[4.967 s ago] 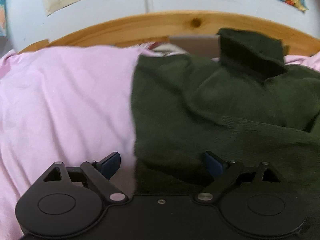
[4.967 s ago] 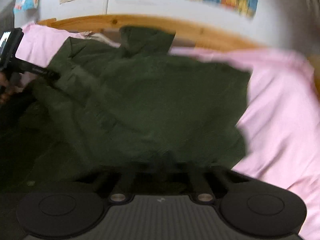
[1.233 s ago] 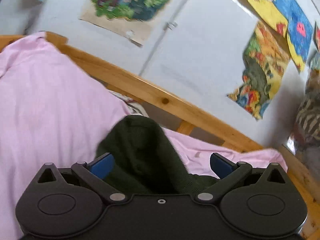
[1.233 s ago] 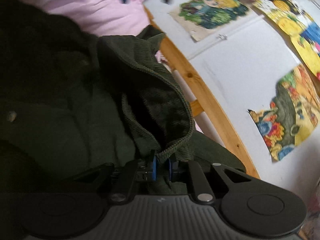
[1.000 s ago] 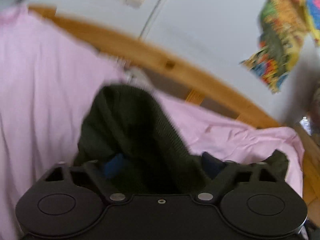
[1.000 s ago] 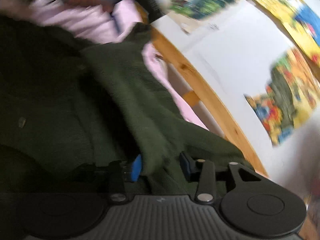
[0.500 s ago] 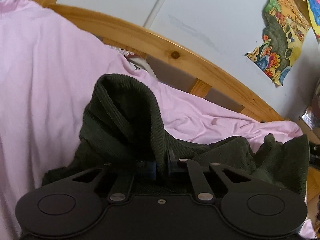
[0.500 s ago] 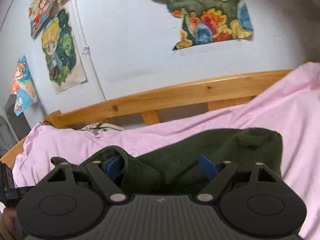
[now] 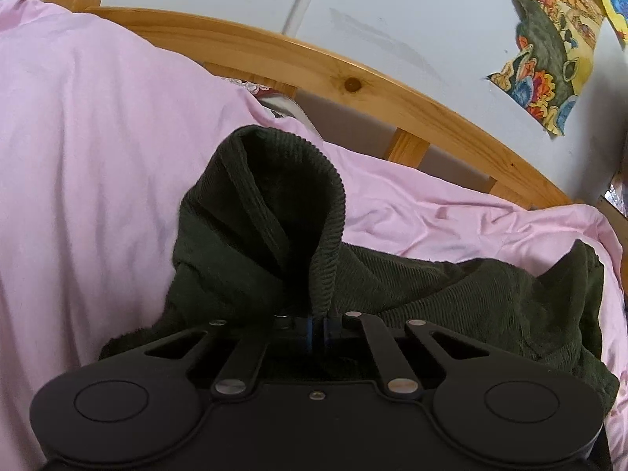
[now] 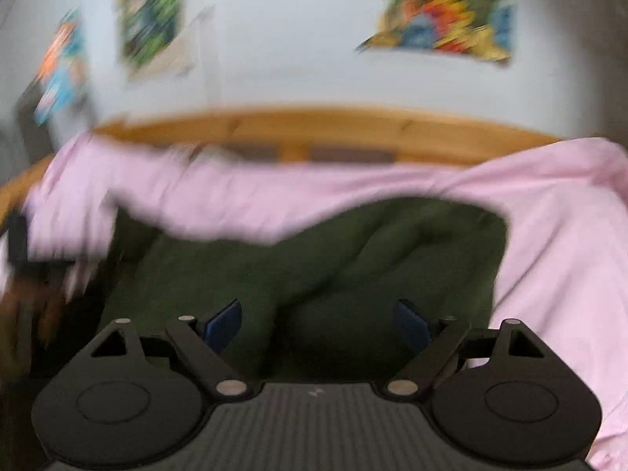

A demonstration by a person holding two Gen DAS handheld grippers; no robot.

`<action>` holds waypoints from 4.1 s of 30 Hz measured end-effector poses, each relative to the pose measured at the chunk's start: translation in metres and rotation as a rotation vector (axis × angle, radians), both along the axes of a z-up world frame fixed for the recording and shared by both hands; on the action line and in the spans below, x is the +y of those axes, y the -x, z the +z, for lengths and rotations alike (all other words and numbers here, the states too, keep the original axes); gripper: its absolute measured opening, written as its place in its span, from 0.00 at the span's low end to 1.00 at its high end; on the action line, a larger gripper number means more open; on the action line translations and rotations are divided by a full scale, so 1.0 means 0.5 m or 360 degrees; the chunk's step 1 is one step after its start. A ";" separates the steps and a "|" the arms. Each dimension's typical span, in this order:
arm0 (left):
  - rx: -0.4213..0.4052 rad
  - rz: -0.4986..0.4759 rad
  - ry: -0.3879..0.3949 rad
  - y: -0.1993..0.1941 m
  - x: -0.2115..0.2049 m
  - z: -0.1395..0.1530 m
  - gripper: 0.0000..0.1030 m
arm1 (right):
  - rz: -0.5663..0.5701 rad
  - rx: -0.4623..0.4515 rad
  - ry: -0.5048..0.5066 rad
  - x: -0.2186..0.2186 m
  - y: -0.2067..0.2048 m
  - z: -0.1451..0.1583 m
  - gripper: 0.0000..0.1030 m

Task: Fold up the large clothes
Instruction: 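Lift the hem with both grippers and fold it toward the collar, then release the hem with both grippers and pull back from the shirt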

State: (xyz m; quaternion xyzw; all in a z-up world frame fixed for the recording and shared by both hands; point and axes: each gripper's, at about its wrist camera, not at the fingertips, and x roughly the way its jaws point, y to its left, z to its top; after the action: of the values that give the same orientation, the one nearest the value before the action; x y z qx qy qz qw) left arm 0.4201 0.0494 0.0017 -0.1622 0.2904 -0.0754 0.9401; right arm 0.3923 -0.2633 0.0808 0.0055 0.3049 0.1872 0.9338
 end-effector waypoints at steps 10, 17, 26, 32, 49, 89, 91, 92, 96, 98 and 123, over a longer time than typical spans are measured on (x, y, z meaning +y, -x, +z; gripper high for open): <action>-0.0055 -0.0040 -0.0005 0.021 0.006 0.012 0.03 | -0.0483 0.0184 -0.0120 0.022 -0.180 -0.015 0.05; -0.0024 -0.0044 0.0032 0.015 0.022 -0.003 0.03 | -0.0532 -0.0003 -0.0165 -0.035 -0.014 -0.064 0.03; 0.0136 -0.0007 0.0128 0.009 0.037 -0.039 0.12 | -0.0555 0.0161 -0.0155 -0.025 0.073 -0.220 0.03; 0.0064 -0.0003 -0.0027 0.074 0.051 0.010 0.43 | -0.0562 0.0226 -0.0241 -0.051 0.093 -0.176 0.33; -0.0214 0.0067 -0.0376 -0.017 -0.059 0.072 0.35 | -0.0478 -0.0381 0.0357 0.027 0.008 -0.094 0.36; -0.0003 -0.0279 -0.0455 0.062 -0.079 -0.024 0.79 | -0.0060 -0.0276 0.0277 0.144 0.028 -0.202 0.93; -0.0004 -0.0261 -0.0435 0.086 -0.063 -0.012 0.89 | -0.0113 -0.0253 0.0224 0.121 0.058 -0.178 1.00; 0.0002 -0.0220 -0.0436 0.101 -0.053 -0.006 0.93 | -0.0129 -0.0241 0.0207 0.111 0.077 -0.167 1.00; 0.0047 -0.0134 -0.0399 0.148 -0.012 0.019 0.94 | -0.0133 -0.0196 0.0192 0.084 0.153 -0.136 1.00; 0.0052 -0.0102 -0.0416 0.174 0.001 0.035 0.97 | -0.0091 -0.0155 0.0192 0.074 0.190 -0.124 1.00; 0.0225 -0.0722 -0.0742 0.686 -0.088 -0.012 0.99 | 0.0900 0.0044 0.0779 0.212 0.691 -0.198 1.00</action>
State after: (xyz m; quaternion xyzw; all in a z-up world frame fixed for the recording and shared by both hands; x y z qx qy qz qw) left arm 0.0772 0.0056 -0.0044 0.1212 0.3930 -0.2029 0.8886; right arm 0.0467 -0.1574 -0.0181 -0.2999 0.3427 0.3592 0.8146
